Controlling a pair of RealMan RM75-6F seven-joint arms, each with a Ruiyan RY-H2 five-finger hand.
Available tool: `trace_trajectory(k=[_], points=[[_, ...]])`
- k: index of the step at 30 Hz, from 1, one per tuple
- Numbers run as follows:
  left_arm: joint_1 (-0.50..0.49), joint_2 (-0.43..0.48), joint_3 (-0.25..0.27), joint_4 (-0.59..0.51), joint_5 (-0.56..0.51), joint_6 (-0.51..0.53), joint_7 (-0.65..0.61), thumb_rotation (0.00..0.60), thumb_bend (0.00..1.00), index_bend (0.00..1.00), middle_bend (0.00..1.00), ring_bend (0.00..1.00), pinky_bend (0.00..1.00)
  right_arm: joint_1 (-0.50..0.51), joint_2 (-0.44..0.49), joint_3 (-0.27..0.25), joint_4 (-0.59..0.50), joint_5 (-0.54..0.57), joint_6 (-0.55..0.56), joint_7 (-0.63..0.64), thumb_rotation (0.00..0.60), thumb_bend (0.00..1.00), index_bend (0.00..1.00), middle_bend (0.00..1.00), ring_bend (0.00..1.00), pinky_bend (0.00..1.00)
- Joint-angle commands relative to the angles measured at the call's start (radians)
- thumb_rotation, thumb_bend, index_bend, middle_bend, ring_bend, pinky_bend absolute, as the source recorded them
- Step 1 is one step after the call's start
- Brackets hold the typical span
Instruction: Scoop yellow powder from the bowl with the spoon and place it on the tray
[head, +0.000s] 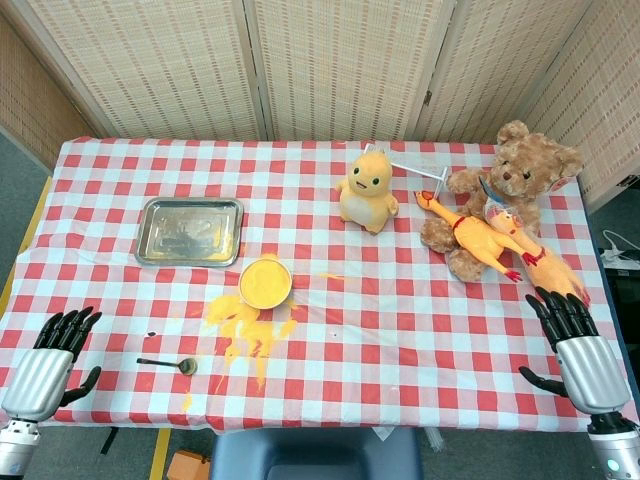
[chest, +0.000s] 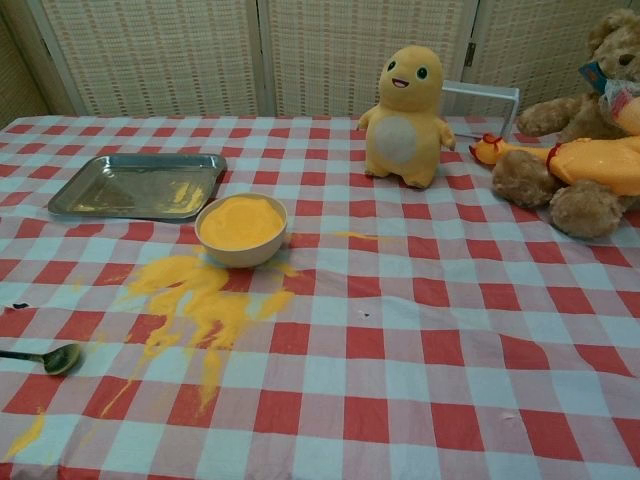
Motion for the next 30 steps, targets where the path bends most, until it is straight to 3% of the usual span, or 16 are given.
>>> trace_trajectory(k=[1, 11, 16, 21, 30], points=[[0.0, -0.001, 0.001, -0.001, -0.002, -0.004, 0.005, 0.6, 0.4, 0.0, 0.0, 0.0, 0.01, 0.0, 0.0, 0.001, 0.0, 0.001, 0.0, 0.001, 0.6, 0.0, 0.0, 0.0, 0.0, 0.0], [0.001, -0.044, 0.023, 0.033, 0.026, -0.012, 0.05, 0.6, 0.41, 0.02, 0.0, 0.0, 0.01, -0.006, 0.001, 0.003, 0.001, 0.003, 0.011, 0.005, 0.6, 0.0, 0.0, 0.0, 0.0, 0.0], [-0.01, -0.093, 0.042, 0.076, 0.026, -0.06, 0.098, 0.6, 0.43, 0.25, 0.0, 0.0, 0.0, -0.004, -0.001, 0.007, 0.002, 0.011, 0.007, 0.005, 0.6, 0.0, 0.0, 0.0, 0.0, 0.0], [-0.022, -0.162, 0.054, 0.133, 0.053, -0.078, 0.123, 0.6, 0.44, 0.39, 0.0, 0.0, 0.0, 0.0, -0.005, 0.004, 0.001, 0.01, -0.005, -0.003, 0.6, 0.0, 0.0, 0.0, 0.0, 0.0], [-0.038, -0.271, 0.044, 0.24, 0.052, -0.096, 0.146, 0.6, 0.44, 0.43, 0.0, 0.0, 0.0, -0.002, -0.004, -0.001, -0.002, -0.001, 0.0, 0.001, 0.6, 0.0, 0.0, 0.0, 0.0, 0.0]])
